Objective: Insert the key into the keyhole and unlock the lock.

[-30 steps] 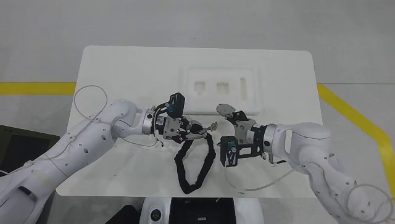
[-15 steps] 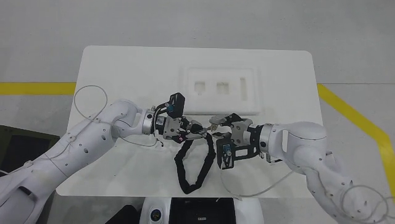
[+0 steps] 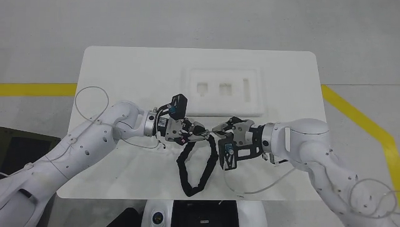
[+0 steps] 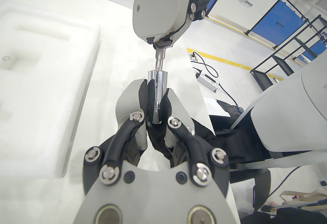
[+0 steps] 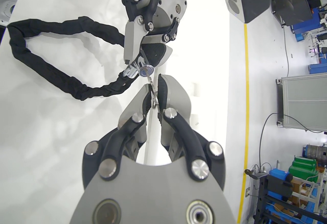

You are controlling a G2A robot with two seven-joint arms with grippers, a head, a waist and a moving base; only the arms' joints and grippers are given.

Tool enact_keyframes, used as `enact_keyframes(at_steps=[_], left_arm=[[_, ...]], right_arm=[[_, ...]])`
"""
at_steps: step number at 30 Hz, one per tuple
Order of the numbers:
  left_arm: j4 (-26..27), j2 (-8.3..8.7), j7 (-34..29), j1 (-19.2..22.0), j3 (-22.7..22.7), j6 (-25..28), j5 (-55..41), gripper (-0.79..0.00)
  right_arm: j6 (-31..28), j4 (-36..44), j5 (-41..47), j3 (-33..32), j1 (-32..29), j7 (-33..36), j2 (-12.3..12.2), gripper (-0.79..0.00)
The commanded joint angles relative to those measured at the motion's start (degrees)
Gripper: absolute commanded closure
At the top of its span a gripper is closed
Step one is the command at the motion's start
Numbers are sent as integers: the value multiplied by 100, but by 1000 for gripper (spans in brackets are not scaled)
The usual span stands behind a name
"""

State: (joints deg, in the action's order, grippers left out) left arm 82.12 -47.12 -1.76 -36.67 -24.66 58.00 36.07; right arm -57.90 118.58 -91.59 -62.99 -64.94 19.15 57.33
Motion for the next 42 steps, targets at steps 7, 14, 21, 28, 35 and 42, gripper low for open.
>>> enact_keyframes(at_steps=[7,14,21,28,35,42], left_arm=[[0,0,0,0,0,0,0,0],[0,0,0,0,0,0,0,0],[0,0,0,0,0,0,0,0],[0,0,0,0,0,0,0,0],[0,0,0,0,0,0,0,0],[0,0,0,0,0,0,0,0]], right_arm=[[23,-310,1394,131,245,865,16,0],[480,-469,2841,229,367,1795,34,0],[1036,-671,4358,345,515,2675,22,0],[1649,-843,5430,462,662,3341,8,0],[1993,-942,5908,501,744,3459,5,0],[1985,-928,5848,539,772,3467,-11,0]])
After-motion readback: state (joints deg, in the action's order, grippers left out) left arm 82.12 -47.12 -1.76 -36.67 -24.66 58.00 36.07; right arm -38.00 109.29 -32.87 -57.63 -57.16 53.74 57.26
